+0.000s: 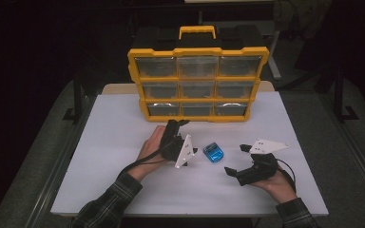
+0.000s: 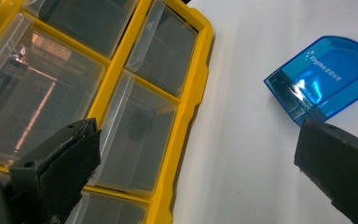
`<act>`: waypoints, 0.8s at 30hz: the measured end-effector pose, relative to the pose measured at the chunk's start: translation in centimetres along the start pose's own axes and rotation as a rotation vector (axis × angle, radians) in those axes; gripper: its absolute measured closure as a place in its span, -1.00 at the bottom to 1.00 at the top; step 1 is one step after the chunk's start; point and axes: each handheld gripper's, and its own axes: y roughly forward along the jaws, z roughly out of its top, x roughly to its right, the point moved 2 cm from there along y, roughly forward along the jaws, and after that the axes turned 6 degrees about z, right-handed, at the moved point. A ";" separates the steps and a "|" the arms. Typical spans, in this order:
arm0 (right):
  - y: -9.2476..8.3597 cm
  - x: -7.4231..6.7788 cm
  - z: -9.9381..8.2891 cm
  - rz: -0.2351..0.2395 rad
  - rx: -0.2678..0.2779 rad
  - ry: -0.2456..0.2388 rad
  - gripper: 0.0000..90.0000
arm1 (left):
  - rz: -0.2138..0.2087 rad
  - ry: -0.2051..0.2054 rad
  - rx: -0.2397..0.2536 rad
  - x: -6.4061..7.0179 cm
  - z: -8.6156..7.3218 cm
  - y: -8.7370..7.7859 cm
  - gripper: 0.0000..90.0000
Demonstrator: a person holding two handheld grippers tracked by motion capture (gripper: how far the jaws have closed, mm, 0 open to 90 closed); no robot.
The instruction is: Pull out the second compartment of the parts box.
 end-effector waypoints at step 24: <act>0.0 0.0 0.0 -0.001 0.000 0.000 -1.00 | 0.065 0.155 -0.007 0.6 0.4 -0.1 -1.00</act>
